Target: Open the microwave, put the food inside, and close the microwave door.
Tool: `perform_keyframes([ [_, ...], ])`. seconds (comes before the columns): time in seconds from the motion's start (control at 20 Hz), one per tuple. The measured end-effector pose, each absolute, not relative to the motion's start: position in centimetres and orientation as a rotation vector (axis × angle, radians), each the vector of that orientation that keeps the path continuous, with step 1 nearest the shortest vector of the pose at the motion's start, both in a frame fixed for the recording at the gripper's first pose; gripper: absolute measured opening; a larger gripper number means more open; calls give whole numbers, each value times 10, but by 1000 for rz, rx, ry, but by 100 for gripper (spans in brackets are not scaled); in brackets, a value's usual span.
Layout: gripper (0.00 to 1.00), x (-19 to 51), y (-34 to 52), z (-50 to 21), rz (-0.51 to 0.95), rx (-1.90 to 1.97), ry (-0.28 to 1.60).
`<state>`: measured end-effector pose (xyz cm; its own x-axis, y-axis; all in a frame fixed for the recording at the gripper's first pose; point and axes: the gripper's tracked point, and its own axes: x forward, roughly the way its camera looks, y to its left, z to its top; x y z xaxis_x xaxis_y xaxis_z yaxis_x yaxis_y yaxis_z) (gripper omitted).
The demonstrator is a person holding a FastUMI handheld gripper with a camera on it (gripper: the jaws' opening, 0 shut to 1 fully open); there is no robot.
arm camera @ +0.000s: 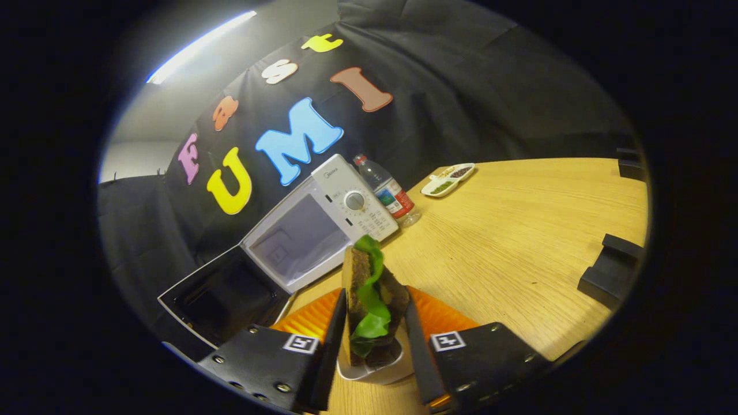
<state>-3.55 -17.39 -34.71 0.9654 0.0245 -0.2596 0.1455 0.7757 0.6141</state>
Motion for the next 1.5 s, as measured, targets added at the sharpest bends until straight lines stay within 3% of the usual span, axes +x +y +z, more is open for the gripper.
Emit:
perform_keyframes([
  [0.15,26,-34,-170,-339,-78,630,261],
  [0.75,25,-9,-117,-268,-63,389,220],
  [1.0,25,36,-60,-242,-17,322,199],
  [1.25,25,91,3,-241,70,479,251],
  [1.5,25,150,26,-251,68,620,254],
])
